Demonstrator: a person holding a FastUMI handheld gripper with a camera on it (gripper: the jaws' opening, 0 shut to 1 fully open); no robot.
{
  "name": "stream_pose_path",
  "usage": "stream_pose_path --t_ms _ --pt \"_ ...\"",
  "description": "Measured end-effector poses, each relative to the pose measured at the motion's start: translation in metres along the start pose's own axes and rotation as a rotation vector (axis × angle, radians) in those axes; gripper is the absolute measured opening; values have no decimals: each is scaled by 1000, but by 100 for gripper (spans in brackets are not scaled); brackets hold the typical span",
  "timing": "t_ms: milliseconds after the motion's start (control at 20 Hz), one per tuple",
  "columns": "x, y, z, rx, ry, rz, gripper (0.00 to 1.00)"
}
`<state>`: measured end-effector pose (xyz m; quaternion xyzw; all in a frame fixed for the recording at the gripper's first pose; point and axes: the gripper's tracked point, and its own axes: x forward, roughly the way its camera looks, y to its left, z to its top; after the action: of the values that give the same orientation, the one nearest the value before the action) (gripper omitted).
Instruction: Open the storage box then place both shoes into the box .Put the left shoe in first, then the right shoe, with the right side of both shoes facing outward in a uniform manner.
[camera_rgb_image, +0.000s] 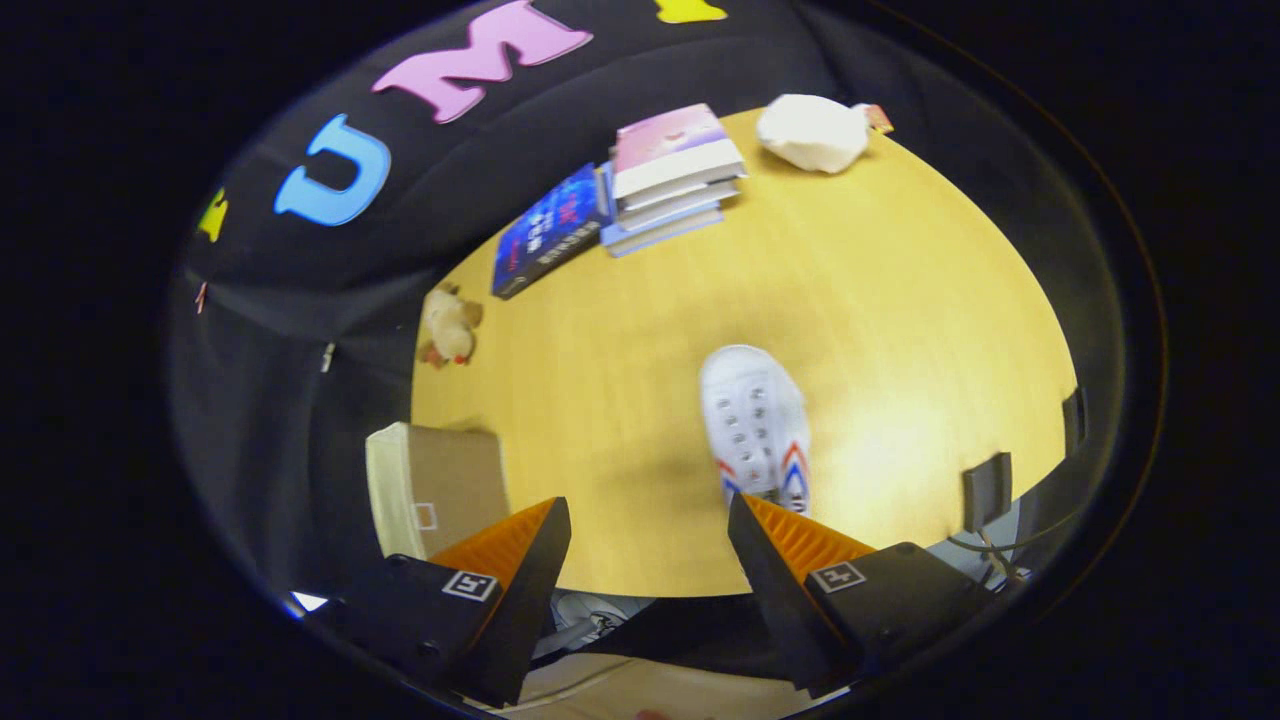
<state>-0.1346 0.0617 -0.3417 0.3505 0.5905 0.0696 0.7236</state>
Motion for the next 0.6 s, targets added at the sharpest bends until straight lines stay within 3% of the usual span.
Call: stream_pose_path --t_ms 150,400,500,600 --pt "33 -63 -1 -1 45 -128 97" --pt "81 -82 -16 31 130 -149 84" --pt "89 -82 -11 18 116 -141 84" --pt "92 -79 -14 19 138 -126 74"
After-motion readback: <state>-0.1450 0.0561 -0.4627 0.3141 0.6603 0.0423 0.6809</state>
